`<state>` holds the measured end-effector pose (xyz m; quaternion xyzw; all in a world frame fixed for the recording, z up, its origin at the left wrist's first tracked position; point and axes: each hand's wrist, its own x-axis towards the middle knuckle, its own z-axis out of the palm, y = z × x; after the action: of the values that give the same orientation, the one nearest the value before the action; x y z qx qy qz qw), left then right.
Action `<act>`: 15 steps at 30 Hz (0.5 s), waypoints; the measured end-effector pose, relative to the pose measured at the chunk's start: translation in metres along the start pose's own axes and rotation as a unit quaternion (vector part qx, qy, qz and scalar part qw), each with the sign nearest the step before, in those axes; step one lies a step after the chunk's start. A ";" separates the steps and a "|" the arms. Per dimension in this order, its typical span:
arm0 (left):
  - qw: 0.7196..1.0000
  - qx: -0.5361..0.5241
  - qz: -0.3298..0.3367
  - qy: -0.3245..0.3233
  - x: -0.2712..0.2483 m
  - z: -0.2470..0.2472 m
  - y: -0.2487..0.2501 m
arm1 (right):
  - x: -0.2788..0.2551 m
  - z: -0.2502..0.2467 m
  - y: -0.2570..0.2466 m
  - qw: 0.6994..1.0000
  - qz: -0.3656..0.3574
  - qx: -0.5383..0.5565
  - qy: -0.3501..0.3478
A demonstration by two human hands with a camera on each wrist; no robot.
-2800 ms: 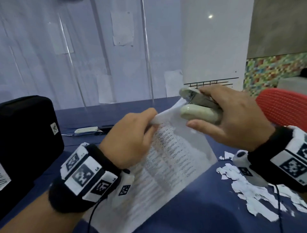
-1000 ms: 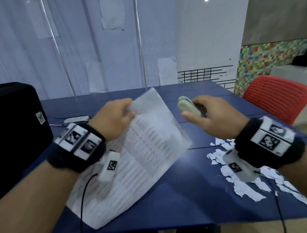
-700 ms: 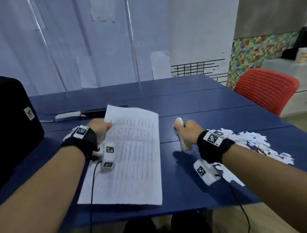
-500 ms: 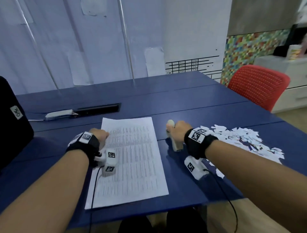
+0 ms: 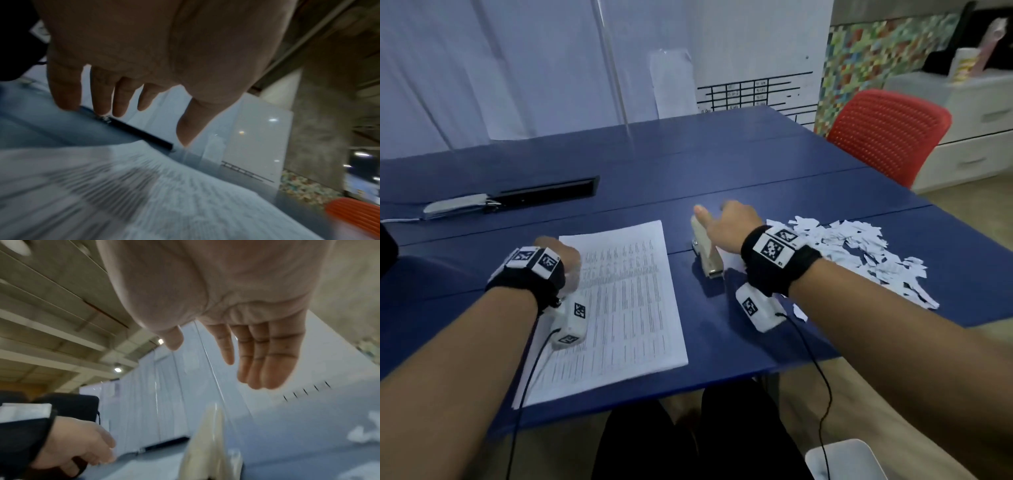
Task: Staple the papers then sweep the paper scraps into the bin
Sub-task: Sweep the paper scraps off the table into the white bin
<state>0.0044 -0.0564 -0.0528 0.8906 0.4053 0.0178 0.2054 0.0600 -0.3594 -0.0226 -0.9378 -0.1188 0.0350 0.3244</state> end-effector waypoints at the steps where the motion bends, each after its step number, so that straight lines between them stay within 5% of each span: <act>1: 1.000 0.000 0.001 0.020 -0.004 -0.002 0.002 | -0.013 -0.009 0.006 0.999 -0.025 0.008 0.036; 4: 0.993 -0.033 0.071 0.083 -0.033 -0.003 0.015 | -0.071 -0.047 0.039 0.990 -0.116 0.010 0.082; 6: 0.973 -0.105 0.172 0.116 -0.061 -0.006 0.033 | -0.111 -0.075 0.074 0.993 -0.118 -0.019 0.014; 8: 0.935 -0.181 0.268 0.148 -0.095 -0.009 0.051 | -0.146 -0.100 0.123 0.997 -0.052 -0.017 -0.047; 11: 0.881 -0.247 0.377 0.148 -0.151 -0.005 0.083 | -0.186 -0.112 0.203 0.993 0.112 -0.003 -0.036; 15: 0.849 -0.258 0.458 0.057 -0.217 0.035 0.132 | -0.218 -0.048 0.302 0.942 0.311 -0.048 -0.115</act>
<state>-0.0396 -0.3050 -0.0055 0.8876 -0.0572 0.2648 0.3726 -0.0837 -0.6712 -0.1738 -0.9320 0.1412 0.2358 0.2364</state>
